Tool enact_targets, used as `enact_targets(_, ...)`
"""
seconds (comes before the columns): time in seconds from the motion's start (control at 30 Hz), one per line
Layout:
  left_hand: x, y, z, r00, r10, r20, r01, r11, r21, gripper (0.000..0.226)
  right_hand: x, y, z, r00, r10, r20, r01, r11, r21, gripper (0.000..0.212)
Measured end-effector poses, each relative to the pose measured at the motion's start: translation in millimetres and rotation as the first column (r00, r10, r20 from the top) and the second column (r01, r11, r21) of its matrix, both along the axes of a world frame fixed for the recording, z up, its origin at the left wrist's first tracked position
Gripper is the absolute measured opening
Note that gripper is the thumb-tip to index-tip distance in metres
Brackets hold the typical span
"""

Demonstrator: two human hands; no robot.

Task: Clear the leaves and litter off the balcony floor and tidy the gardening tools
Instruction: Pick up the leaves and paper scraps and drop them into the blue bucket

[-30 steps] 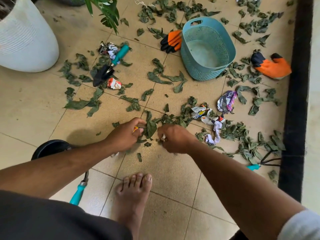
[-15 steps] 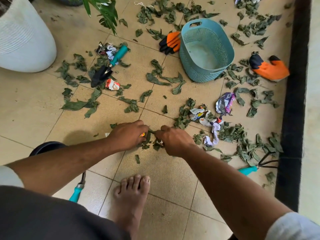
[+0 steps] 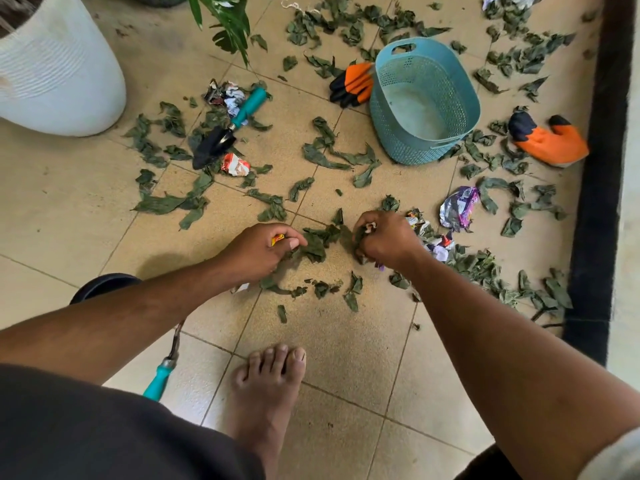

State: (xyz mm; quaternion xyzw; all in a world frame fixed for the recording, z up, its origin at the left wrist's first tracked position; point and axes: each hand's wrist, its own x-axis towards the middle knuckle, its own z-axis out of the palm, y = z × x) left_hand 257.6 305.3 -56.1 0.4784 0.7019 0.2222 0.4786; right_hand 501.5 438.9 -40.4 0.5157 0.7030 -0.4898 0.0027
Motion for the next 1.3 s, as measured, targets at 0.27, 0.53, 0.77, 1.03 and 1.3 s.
enact_targets(0.27, -2, -9, 12, 0.943, 0.184, 0.278, -0.142, 0.976, -0.164, 0.023, 11, 20, -3, 0.983, -0.167, 0.081, 0.17, 0.985, -0.024, 0.036)
enact_targets(0.53, -11, -18, 19, 0.966, 0.151, 0.212, -0.111, 0.976, -0.189, 0.019, 8, -8, -33, 0.875, 0.091, 0.475, -0.213, 0.954, 0.211, 0.056)
enact_targets(0.77, -24, -33, -2, 0.986, 0.149, -0.074, -0.162, 0.961, -0.225, 0.017, -5, -15, -26, 0.925, 0.14, 0.354, -0.25, 0.924, 0.288, 0.016)
enact_targets(1.03, -18, -35, -9, 0.974, 0.073, -0.213, -0.114, 0.976, -0.188, 0.063, -24, -13, 1, 0.995, 0.086, 0.056, -0.094, 0.984, 0.153, 0.032)
enact_targets(1.3, -15, -38, -31, 0.899, -0.165, -0.406, 0.126, 0.985, -0.121, 0.074, -32, -22, 3, 0.994, 0.09, 0.059, -0.092, 0.995, 0.042, 0.05)
